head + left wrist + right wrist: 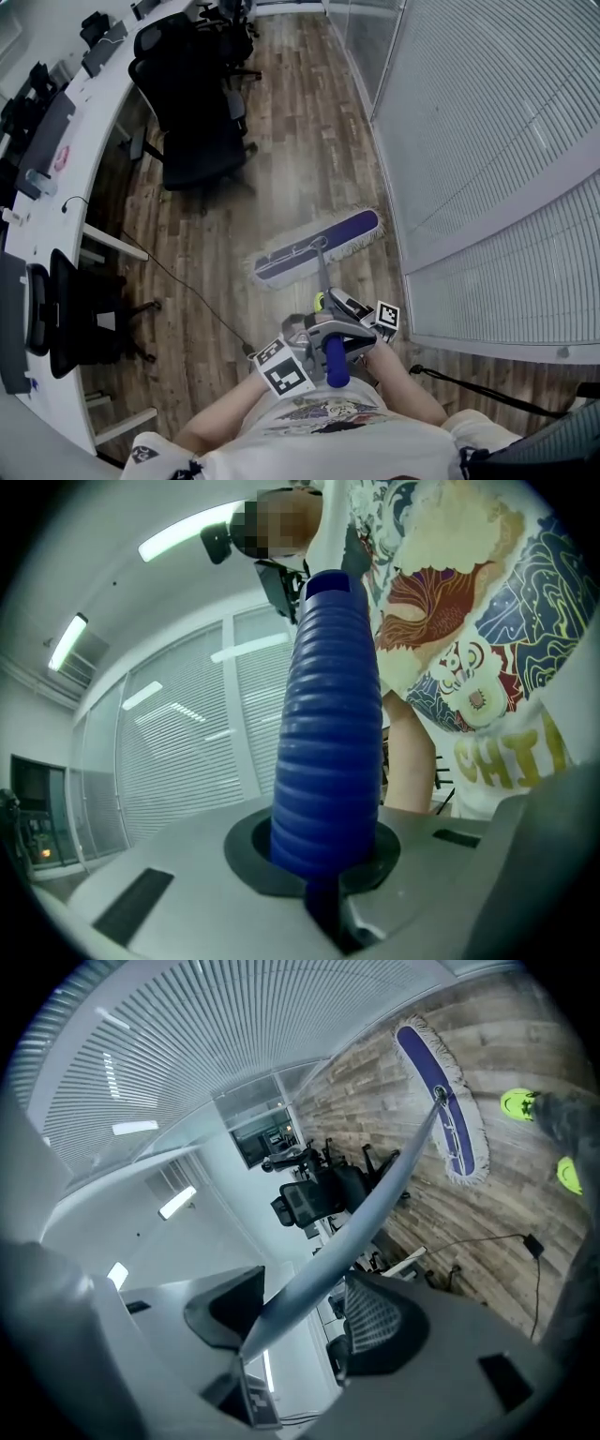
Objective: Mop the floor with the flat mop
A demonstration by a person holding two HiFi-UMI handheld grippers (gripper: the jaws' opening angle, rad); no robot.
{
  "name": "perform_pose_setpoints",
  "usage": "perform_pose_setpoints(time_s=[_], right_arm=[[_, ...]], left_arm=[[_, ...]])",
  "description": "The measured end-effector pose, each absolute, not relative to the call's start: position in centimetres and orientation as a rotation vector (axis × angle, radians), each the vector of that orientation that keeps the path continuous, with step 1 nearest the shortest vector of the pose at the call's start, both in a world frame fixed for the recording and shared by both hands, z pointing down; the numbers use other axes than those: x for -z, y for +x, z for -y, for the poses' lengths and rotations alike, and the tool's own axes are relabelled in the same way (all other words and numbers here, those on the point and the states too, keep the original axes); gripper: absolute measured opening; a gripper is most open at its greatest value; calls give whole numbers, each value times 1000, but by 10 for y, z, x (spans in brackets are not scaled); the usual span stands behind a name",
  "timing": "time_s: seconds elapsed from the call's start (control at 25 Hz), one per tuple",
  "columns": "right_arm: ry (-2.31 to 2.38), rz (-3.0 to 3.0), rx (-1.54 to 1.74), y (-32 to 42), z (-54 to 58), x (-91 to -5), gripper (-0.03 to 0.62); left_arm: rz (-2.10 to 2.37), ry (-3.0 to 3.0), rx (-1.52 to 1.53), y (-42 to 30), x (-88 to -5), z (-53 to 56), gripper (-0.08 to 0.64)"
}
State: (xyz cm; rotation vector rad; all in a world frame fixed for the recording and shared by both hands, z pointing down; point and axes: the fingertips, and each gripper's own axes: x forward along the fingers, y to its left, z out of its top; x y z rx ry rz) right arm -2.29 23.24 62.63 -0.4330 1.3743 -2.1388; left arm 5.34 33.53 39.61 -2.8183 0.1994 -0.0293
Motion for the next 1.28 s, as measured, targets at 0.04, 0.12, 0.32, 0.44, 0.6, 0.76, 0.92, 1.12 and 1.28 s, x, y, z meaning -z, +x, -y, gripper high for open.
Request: perform_pose_setpoints(time_s=[0.04, 0.12, 0.32, 0.44, 0.6, 0.76, 0.92, 1.12, 1.28], right_arm=[[-434, -1370, 2136, -23, -238, -627, 265], [-433, -1367, 2137, -26, -245, -631, 265], [-400, -1419, 2147, -41, -231, -632, 265], [-387, -1418, 2124, -45, -217, -629, 265], [-369, -1429, 2101, -56, -198, -629, 267], [-383, -1395, 2064, -55, -157, -633, 267], [-402, -1392, 2071, -52, -95, -635, 267], [-396, -1405, 2078, -57, -26, -629, 267], [-336, -1432, 2107, -54, 28, -621, 267]], left_arm=[[-182, -2818, 36, 53, -399, -343, -2], [-162, -2818, 49, 50, -405, -351, -2], [-228, -2815, 14, 33, -402, -332, -3], [-276, -2816, -26, 26, -396, -316, -2], [-299, -2812, -53, 15, -393, -295, -2], [-319, -2801, -67, 16, -396, -253, -2], [-381, -2794, -74, 18, -398, -190, -2], [-433, -2800, -70, 12, -393, -117, -2], [-520, -2803, -90, 16, -383, -55, -2]])
